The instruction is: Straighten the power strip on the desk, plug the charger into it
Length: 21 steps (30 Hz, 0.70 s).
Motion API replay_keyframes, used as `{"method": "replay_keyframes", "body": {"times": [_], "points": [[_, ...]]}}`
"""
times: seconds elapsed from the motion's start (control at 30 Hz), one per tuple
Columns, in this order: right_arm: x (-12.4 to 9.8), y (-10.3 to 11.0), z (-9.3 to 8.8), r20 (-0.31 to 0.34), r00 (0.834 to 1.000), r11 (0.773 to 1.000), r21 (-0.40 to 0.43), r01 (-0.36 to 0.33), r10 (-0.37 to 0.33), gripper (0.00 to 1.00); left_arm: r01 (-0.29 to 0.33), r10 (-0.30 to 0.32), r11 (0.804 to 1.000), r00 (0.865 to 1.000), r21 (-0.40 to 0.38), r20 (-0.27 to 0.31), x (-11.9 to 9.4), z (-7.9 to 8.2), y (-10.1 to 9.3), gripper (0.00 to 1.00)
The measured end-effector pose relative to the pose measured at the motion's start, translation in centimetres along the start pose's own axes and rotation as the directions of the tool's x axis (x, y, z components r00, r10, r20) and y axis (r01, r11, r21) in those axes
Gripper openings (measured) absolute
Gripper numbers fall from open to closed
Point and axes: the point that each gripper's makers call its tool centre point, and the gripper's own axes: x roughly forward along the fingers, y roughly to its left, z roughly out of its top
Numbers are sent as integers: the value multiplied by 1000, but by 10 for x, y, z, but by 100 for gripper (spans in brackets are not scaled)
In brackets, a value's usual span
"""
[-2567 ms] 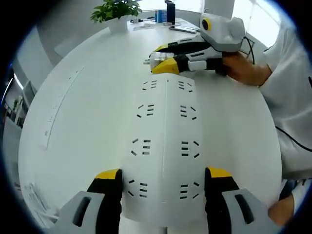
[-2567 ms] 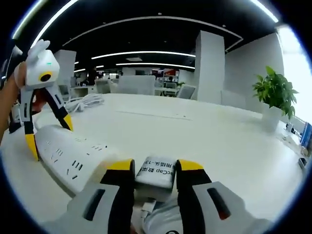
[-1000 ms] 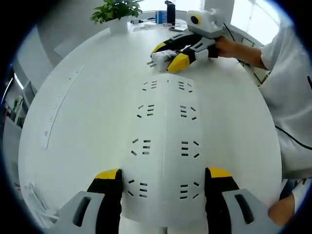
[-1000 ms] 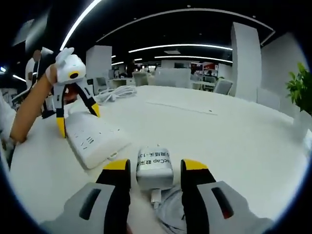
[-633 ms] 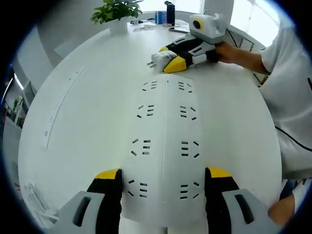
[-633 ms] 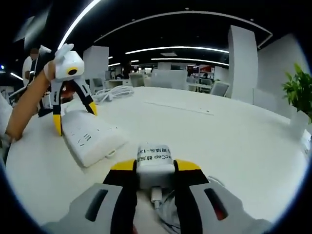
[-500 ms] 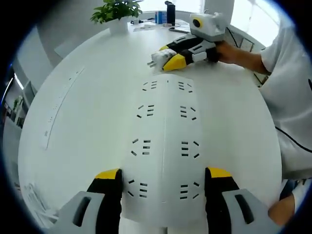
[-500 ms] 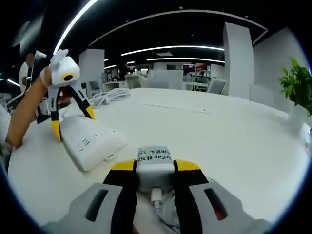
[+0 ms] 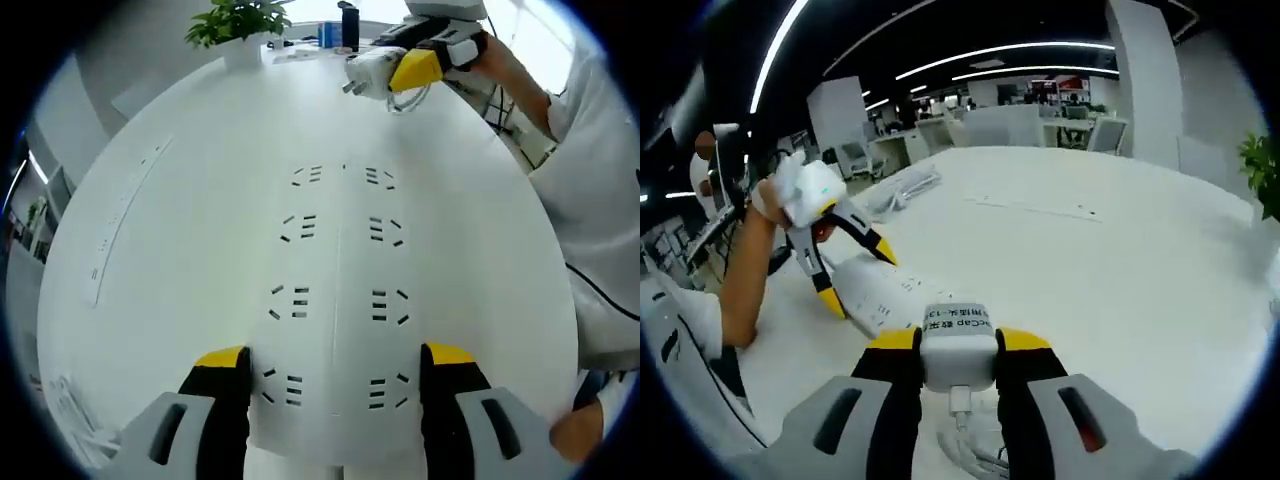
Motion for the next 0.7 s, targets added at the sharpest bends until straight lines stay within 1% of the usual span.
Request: {"method": "replay_keyframes", "body": {"times": [0.1, 0.17, 0.2, 0.23, 0.3, 0.37, 0.4, 0.43, 0.47, 0.57, 0.63, 0.7], "points": [[6, 19, -2, -61, 997, 999, 30, -40, 42, 27, 0, 0, 1000, 1000, 1, 0, 0, 0, 0, 69], [11, 28, -11, -128, 990, 997, 47, -59, 64, 27, 0, 0, 1000, 1000, 1, -1, 0, 0, -1, 69], [15, 31, -13, -143, 987, 997, 50, -60, 67, 27, 1, -1, 1000, 1000, 2, 0, 0, 0, -1, 69], [19, 31, -15, -150, 987, 997, 51, -57, 64, 27, 1, -1, 1000, 1000, 2, 0, 0, 0, -1, 69], [26, 30, -19, -171, 984, 996, 83, -43, 57, 27, 2, -2, 1000, 1000, 4, 1, 0, 0, -1, 69], [33, 33, -23, -184, 981, 996, 75, -47, 60, 27, 2, -2, 1000, 1000, 5, 1, 0, 0, -1, 69], [35, 31, -24, -181, 983, 998, 54, -28, 37, 27, 2, -2, 1000, 1000, 5, 2, 0, 0, -1, 69], [38, 30, -26, -194, 981, 999, 41, -13, 21, 27, 3, -3, 1000, 1000, 5, 4, 0, 0, -1, 69], [39, 31, -28, -205, 978, 999, 36, -12, 20, 27, 3, -3, 1000, 1000, 6, 5, 0, 0, -1, 69], [41, 36, -33, -227, 973, 997, 76, -27, 43, 27, 5, -5, 1000, 1000, 9, 6, 0, 0, -1, 69], [41, 36, -35, -235, 971, 996, 90, -14, 35, 27, 6, -6, 1000, 1000, 11, 7, 0, 0, -2, 69], [40, 32, -35, -245, 970, 994, 107, 14, 13, 27, 6, -7, 1000, 1000, 14, 7, 0, 1, -2, 69]]}}
